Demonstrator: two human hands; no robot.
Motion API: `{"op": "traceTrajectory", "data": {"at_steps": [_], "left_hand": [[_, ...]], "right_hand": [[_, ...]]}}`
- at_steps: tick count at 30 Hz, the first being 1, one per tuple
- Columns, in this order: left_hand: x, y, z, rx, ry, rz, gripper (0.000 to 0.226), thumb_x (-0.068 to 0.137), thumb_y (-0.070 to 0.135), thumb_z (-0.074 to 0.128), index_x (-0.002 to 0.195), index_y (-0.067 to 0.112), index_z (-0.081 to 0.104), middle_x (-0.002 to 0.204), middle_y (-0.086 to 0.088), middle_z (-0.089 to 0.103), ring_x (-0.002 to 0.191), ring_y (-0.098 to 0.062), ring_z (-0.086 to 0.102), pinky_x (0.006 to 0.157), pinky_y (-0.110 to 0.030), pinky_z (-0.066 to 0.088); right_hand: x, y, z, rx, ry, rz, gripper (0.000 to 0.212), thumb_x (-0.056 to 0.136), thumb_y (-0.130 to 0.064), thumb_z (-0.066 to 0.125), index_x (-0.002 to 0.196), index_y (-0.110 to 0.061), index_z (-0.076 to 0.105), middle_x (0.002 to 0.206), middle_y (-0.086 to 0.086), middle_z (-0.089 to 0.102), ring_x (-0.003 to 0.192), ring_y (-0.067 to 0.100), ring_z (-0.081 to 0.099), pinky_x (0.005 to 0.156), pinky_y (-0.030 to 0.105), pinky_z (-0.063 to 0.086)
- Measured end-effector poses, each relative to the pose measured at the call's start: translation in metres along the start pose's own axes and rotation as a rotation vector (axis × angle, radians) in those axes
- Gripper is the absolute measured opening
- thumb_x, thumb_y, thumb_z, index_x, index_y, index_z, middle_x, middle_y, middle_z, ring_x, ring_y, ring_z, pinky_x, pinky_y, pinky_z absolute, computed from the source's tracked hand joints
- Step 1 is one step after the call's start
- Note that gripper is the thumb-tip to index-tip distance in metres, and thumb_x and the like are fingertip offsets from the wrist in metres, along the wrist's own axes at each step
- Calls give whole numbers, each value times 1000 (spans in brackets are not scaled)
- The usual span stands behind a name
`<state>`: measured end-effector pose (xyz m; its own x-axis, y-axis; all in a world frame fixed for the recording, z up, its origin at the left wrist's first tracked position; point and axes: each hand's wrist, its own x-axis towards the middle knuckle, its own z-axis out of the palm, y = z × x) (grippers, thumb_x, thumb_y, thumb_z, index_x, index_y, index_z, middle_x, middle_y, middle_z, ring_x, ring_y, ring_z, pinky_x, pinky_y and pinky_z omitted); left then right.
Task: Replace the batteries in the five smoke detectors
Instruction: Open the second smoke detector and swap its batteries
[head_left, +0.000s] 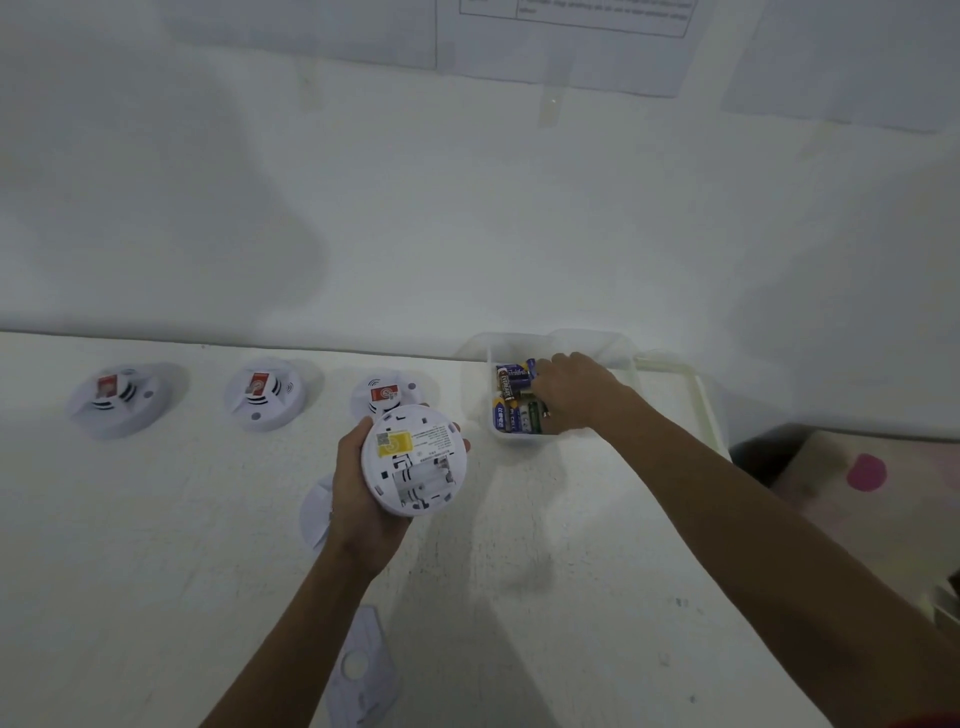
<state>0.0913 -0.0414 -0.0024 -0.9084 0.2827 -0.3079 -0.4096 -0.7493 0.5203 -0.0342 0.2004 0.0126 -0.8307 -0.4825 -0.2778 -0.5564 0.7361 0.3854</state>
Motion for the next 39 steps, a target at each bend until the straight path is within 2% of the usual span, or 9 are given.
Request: {"op": "traceTrajectory", "data": {"at_steps": [2, 9, 19, 23, 26, 28, 30, 34, 39], "left_hand": [[0, 0, -1, -6, -15, -5, 80, 36, 51, 92, 106, 18, 76, 120, -20, 66, 103, -40, 67, 75, -47, 59], [-3, 2, -3, 21, -43, 8, 78, 40, 54, 90, 107, 18, 75, 122, -20, 65, 106, -40, 66, 83, -48, 57], [-15, 15, -12, 8, -85, 40, 73, 50, 52, 85, 112, 16, 73, 122, -18, 66, 108, -39, 65, 85, -48, 56], [-22, 24, -13, 12, -78, 88, 66, 57, 53, 76, 113, 18, 72, 123, -18, 65, 111, -40, 63, 96, -54, 47], [-33, 34, -11, -48, -115, 98, 49, 66, 48, 71, 104, 17, 76, 115, -15, 70, 101, -36, 68, 87, -51, 54], [-40, 45, -12, -64, -139, 102, 41, 86, 42, 52, 105, 14, 76, 113, -13, 71, 101, -33, 69, 85, -46, 57], [-50, 55, -16, -123, -234, 80, 49, 95, 41, 39, 122, 10, 66, 127, -16, 62, 117, -36, 60, 99, -47, 48], [-69, 72, -17, -37, -123, 139, 59, 96, 44, 26, 88, 21, 80, 97, -6, 75, 89, -26, 72, 79, -40, 58], [-87, 95, -33, 32, -34, 192, 51, 95, 42, 31, 92, 24, 79, 99, -3, 74, 91, -21, 70, 80, -35, 58]], "right_hand": [[-1, 1, -3, 30, 1, 19, 35, 83, -41, 58, 95, -8, 61, 93, 7, 56, 74, 20, 49, 63, 29, 39], [-9, -3, 8, 146, 121, 159, 33, 88, -35, 50, 103, -10, 67, 100, 9, 54, 80, 22, 55, 62, 29, 38], [-30, -30, -20, 865, 538, 415, 16, 87, -29, 62, 86, -16, 70, 77, 0, 49, 62, 13, 48, 56, 24, 34], [-48, -59, -62, 1134, 655, 359, 9, 86, -22, 66, 89, -20, 74, 73, 3, 53, 59, 7, 45, 57, 17, 35], [-60, -83, -90, 1329, 712, 303, 8, 84, -28, 66, 85, -27, 73, 71, 2, 53, 59, 11, 47, 56, 14, 36], [-66, -99, -106, 1413, 739, 261, 11, 82, -29, 65, 85, -23, 74, 69, -1, 54, 59, 13, 46, 55, 21, 37], [-69, -116, -121, 1439, 753, 228, 13, 84, -25, 65, 88, -18, 75, 70, 2, 55, 60, 10, 46, 56, 22, 36], [-75, -153, -148, 1454, 783, 142, 12, 84, -18, 64, 89, -14, 75, 69, -1, 54, 60, 4, 45, 56, 20, 34], [-75, -199, -171, 1301, 777, 20, 7, 84, -21, 66, 87, -22, 72, 70, -8, 49, 64, 11, 49, 52, 27, 38]]}}
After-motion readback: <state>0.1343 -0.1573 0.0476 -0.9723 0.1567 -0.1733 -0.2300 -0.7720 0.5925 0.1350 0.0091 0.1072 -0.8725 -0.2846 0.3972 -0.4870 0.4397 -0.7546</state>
